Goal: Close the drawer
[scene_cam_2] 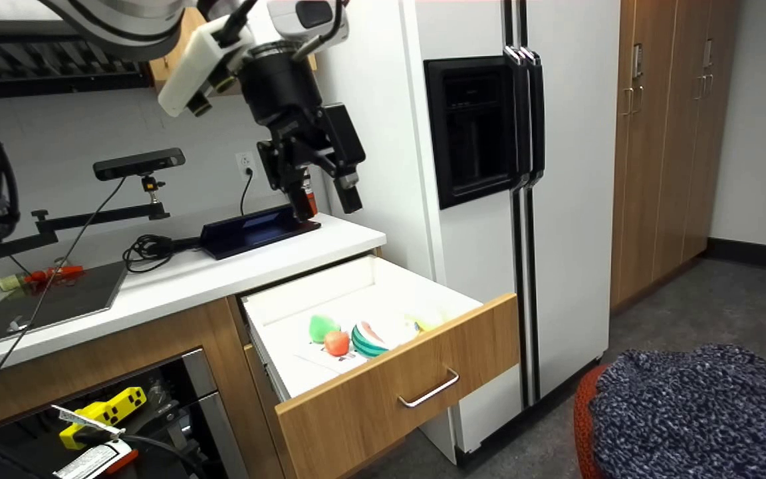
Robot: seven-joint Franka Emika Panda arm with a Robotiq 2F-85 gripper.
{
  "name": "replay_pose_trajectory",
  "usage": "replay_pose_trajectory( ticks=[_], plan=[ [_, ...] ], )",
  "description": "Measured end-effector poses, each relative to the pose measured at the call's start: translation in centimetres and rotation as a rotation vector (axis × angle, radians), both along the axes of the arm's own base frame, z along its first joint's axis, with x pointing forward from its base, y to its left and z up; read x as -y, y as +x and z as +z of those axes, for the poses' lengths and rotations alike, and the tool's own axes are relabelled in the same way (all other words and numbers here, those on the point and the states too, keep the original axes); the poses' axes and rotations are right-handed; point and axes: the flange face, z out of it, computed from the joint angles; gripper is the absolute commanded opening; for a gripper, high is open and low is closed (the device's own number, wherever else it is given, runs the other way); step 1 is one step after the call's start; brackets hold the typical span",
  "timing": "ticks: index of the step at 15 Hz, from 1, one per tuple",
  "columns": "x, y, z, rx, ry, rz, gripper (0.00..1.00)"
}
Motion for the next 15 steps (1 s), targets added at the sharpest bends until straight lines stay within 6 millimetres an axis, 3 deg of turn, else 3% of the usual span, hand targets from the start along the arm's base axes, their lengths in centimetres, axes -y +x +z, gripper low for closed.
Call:
replay_pose_trajectory(
  ticks=[5,10,13,15],
  plan=[
    [2.9,4.8,-2.7,0.037,0.005,0.006,1.0],
    [4.1,9.8,-8.3,-0.001,0.002,0.006,1.0],
    [4.8,11.9,-10.8,-0.038,-0.002,0.002,1.0],
    [4.9,12.6,-11.2,-0.042,-0.005,0.002,1.0]
  ],
)
